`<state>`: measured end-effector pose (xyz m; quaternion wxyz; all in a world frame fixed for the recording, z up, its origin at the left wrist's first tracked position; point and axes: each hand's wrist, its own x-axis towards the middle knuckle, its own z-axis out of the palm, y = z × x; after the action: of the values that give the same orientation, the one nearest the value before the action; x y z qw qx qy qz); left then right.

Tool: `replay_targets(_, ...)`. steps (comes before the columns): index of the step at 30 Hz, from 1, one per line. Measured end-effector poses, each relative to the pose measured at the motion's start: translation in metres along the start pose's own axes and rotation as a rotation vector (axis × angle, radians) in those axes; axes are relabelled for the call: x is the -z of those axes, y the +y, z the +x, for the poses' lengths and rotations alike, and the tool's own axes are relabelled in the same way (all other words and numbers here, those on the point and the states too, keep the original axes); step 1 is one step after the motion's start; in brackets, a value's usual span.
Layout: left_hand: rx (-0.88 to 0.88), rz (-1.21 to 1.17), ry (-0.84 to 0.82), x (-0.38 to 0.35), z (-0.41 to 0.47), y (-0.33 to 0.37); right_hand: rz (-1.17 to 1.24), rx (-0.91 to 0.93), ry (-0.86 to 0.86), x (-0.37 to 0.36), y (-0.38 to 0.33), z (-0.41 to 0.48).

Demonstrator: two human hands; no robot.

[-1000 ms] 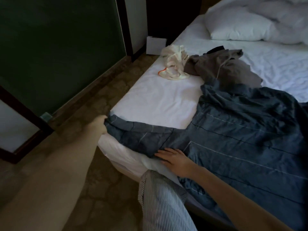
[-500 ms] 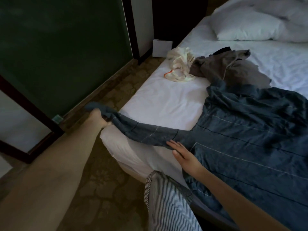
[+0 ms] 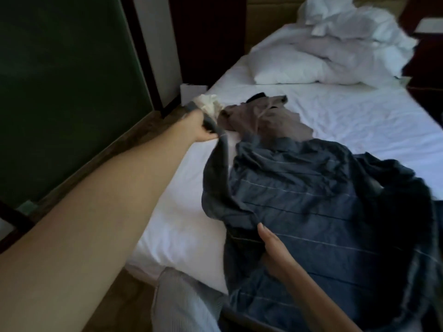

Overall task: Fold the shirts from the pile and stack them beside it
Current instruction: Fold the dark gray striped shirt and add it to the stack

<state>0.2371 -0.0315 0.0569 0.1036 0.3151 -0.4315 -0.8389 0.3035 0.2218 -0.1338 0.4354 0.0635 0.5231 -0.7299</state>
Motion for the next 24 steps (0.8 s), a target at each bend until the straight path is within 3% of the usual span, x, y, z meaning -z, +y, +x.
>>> replay_targets(4,0.1,0.042,-0.335,-0.102,-0.005,-0.051,0.133,-0.1,0.044,0.043,0.002,-0.012)
replay_targets(7,0.173,0.393,-0.468,-0.11,-0.006,-0.097,0.208,-0.104,0.002,0.064,0.006,-0.017)
replay_targets(10,0.197,0.615,-0.361,-0.068,0.002,-0.133,0.142,-0.093,-0.014,0.064,0.006,-0.015)
replay_targets(14,-0.178,0.817,0.015,0.016,0.004,-0.185,0.137,-0.117,0.036,0.047,0.006,-0.005)
replay_targets(20,-0.297,1.257,-0.009,0.111,-0.004,-0.248,0.218,-0.083,0.133,0.022,-0.004,0.007)
replay_targets(24,-0.334,1.208,0.103,0.097,0.01,-0.237,0.311,-0.114,0.032,-0.007,0.011,0.009)
